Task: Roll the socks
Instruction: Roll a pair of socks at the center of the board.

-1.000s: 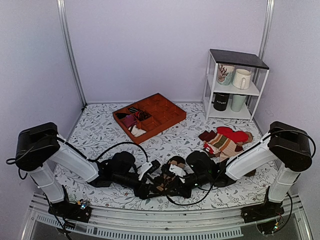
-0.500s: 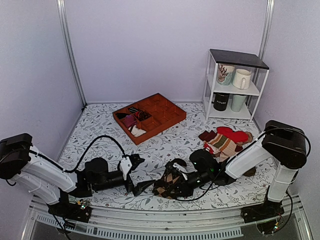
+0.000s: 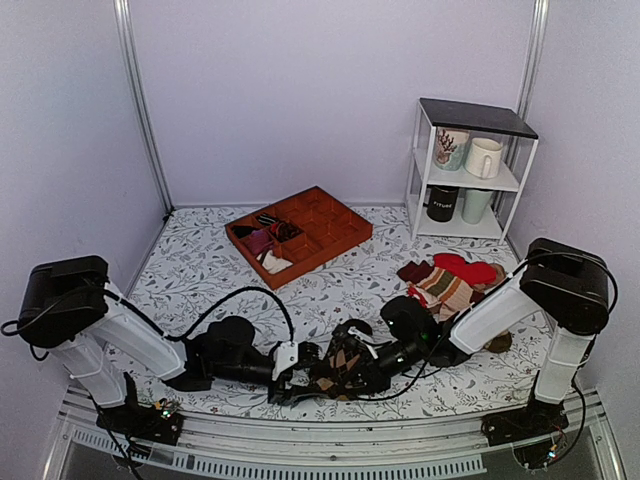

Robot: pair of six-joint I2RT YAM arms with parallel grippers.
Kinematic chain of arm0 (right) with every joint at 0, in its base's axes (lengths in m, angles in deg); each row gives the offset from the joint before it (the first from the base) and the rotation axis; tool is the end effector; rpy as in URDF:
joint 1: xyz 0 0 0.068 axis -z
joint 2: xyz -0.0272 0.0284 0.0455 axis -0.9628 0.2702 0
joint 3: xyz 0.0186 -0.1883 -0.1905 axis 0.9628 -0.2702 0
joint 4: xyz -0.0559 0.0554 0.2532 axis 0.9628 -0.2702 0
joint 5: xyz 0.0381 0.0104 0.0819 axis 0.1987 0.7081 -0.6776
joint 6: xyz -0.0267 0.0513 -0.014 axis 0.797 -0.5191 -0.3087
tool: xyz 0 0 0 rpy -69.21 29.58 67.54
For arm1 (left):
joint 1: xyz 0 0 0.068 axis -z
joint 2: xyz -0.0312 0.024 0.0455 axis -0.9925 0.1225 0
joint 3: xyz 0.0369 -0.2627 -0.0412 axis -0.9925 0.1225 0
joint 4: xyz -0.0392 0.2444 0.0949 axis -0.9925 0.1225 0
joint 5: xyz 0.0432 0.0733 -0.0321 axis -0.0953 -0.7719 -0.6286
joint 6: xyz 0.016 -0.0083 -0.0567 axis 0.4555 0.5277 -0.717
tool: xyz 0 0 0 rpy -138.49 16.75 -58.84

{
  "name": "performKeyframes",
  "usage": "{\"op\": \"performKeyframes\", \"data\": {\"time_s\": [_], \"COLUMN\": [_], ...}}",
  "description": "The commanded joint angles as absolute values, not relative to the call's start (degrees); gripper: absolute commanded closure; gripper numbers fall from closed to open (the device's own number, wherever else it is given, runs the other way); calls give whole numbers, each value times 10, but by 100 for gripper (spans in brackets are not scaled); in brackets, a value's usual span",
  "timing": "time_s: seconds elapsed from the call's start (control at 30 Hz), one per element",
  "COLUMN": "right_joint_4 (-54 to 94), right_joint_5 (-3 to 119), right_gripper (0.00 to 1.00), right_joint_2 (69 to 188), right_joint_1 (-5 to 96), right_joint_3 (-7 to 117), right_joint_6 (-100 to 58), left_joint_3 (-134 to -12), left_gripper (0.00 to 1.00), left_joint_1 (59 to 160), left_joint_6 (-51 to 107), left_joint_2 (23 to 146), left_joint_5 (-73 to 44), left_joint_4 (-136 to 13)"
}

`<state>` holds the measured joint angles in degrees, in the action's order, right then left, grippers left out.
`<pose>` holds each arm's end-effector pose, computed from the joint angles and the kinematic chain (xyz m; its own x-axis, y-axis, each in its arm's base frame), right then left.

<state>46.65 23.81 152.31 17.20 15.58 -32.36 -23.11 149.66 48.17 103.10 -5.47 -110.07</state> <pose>0.1450 0.2774 0.0812 -0.6290 -0.5415 -0.5577 -0.7341 0.1776 0.6554 0.0991 -0.2629 0.1133 0.0007 0.3429 -0.9394 0.9969 0.0742 0.0278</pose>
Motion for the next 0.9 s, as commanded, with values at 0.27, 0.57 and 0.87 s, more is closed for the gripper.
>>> {"op": "performKeyframes", "data": {"time_s": [0.27,0.57,0.87], "right_joint_4": [324,320,319], "right_joint_5": [244,240,235], "right_gripper": [89,89,89], "right_joint_2": [1565,1567,1576], "right_joint_1": [184,185,185], "right_joint_3": [147,148,150], "right_joint_6": [-293,-290,-285], "left_joint_3": [-231,-236,-236], "left_gripper": [41,40,42], "left_joint_1": [1508,1508,1510], "left_joint_6": [460,471,473], "left_joint_2": [1082,1107,1116], "left_joint_5": [-40,-79,-84], "left_joint_4": [-1082,-1104,-1120]}}
